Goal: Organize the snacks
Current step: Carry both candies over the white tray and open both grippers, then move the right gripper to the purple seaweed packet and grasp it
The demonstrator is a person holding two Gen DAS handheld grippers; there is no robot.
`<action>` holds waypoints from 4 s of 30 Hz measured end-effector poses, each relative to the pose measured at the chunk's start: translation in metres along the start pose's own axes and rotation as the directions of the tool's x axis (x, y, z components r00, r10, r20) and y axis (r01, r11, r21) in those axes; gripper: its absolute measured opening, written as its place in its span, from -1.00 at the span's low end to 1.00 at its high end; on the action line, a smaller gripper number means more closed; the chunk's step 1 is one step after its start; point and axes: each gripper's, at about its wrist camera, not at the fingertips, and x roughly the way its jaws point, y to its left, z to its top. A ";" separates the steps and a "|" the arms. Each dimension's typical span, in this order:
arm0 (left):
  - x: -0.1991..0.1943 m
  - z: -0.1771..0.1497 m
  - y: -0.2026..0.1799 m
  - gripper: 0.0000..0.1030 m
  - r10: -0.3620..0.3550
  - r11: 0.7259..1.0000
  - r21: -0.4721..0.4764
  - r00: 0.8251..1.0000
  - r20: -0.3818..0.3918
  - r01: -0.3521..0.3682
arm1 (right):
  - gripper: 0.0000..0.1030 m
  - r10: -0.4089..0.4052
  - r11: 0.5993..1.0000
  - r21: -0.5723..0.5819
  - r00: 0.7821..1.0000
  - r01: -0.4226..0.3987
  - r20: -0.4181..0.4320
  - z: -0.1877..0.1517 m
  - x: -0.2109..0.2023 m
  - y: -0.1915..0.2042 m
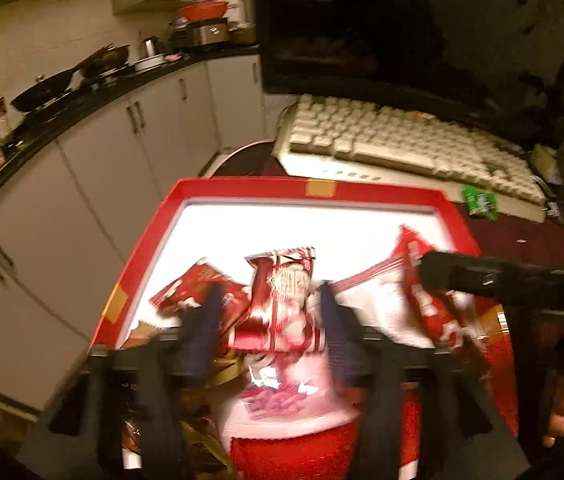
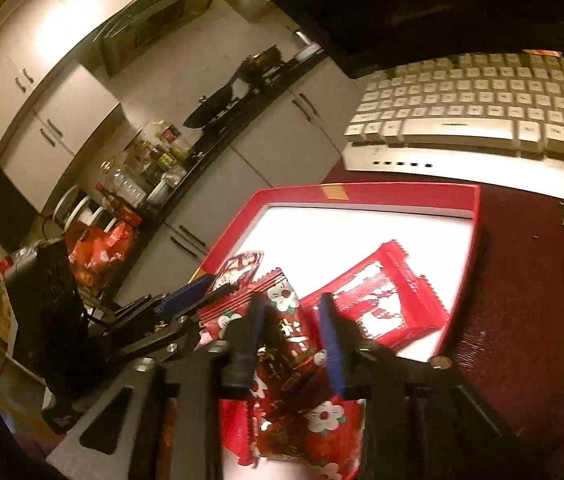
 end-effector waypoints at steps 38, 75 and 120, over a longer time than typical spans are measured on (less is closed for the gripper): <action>-0.014 -0.005 -0.012 0.50 0.151 0.987 0.042 0.982 0.112 -0.156 | 0.38 -0.492 0.871 0.129 0.849 0.475 0.193 0.023 -0.160 -0.093; -0.043 0.013 -0.093 0.50 0.070 0.983 0.157 0.989 0.127 -0.090 | 0.63 -0.598 0.802 0.185 0.759 0.568 0.259 0.019 -0.242 -0.193; 0.081 0.071 -0.258 0.50 0.090 0.960 0.275 0.988 -0.124 -0.053 | -0.21 -0.493 0.867 -0.054 0.869 0.495 0.044 0.009 -0.163 -0.173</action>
